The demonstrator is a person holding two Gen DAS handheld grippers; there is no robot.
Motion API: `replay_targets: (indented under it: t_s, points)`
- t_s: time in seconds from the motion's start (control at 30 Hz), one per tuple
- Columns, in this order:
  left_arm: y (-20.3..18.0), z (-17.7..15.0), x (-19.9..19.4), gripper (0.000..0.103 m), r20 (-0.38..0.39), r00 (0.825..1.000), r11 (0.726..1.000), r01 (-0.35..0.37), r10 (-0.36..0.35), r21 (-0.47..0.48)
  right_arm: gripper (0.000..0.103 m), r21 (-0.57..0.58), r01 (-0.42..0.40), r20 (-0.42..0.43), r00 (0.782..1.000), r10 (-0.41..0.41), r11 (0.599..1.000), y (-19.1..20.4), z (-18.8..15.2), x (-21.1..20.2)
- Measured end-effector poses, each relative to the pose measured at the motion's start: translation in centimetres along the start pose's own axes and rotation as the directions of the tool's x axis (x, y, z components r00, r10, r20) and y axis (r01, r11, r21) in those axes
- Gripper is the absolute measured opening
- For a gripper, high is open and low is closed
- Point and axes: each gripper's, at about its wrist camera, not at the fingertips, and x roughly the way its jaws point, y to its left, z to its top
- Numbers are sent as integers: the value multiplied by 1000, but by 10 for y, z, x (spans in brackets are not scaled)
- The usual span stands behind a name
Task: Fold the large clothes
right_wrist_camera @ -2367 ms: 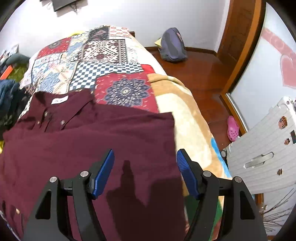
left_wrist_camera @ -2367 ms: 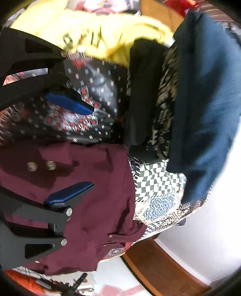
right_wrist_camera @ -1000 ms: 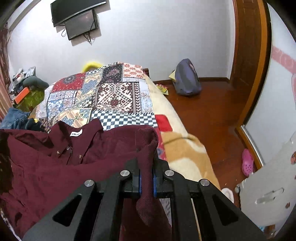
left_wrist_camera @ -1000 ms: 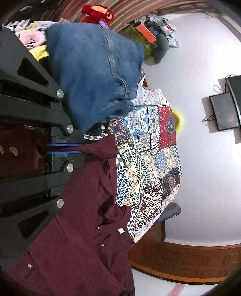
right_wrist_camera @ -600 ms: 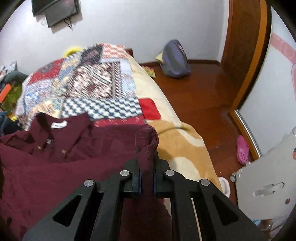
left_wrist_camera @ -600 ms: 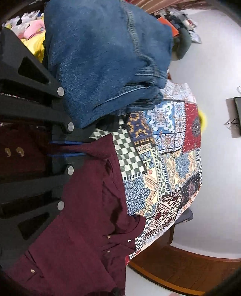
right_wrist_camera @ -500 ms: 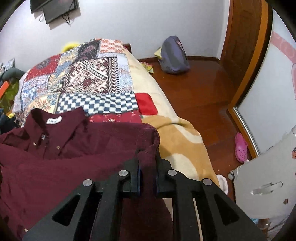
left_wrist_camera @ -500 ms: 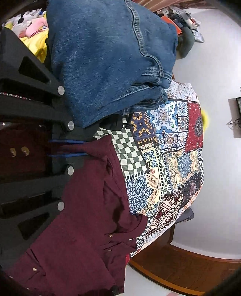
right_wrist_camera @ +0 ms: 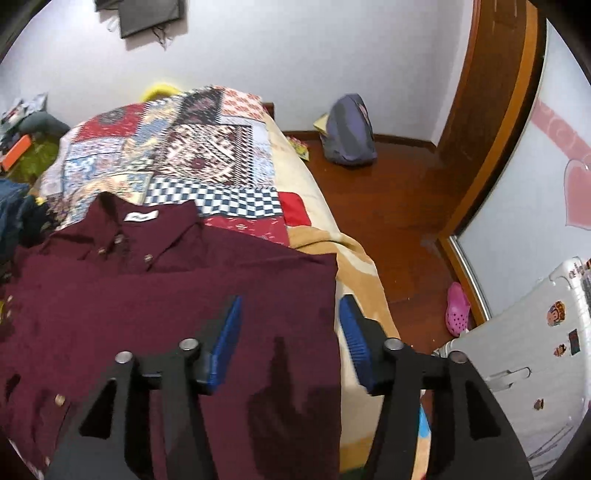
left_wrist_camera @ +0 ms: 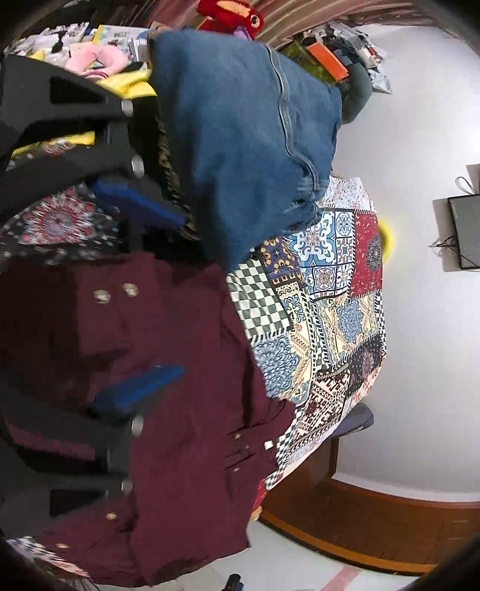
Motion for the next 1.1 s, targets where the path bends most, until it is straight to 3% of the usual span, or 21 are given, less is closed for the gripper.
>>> replay_targets:
  t_s: [0.1, 0.27, 0.47, 0.63, 0.83, 0.97, 1.03, 1.1]
  points:
    - [0, -20, -20, 91, -2, 1000, 1000, -10, 10, 20, 57, -12, -12, 5, 1000, 12, 1000, 4, -10, -15]
    - [10, -61, -33, 91, -88, 995, 998, 52, -55, -38, 58, -17, -25, -20, 999, 24, 1000, 5, -39, -32]
    - [23, -118, -27, 91, -217, 969, 986, 88, -118, -143, 59, 20, -42, -66, 997, 43, 999, 4, -74, -35]
    - [21, -152, -23, 91, -275, 935, 952, 152, -225, -265, 59, 89, -47, -146, 987, 60, 995, -1, -108, -24]
    - [14, -170, -21, 91, -287, 907, 916, 202, -308, -346, 59, 185, -80, -216, 969, 120, 979, -8, -137, -16]
    - [3, -177, -18, 91, -309, 890, 911, 223, -336, -348, 59, 253, -143, -227, 953, 202, 957, -10, -148, -7]
    - [-2, -177, -20, 86, -302, 889, 909, 236, -345, -343, 59, 296, -173, -224, 944, 244, 940, -11, -150, -2]
    - [-3, -176, -22, 74, -291, 882, 900, 263, -370, -348, 59, 325, -200, -211, 937, 277, 924, -10, -151, 2]
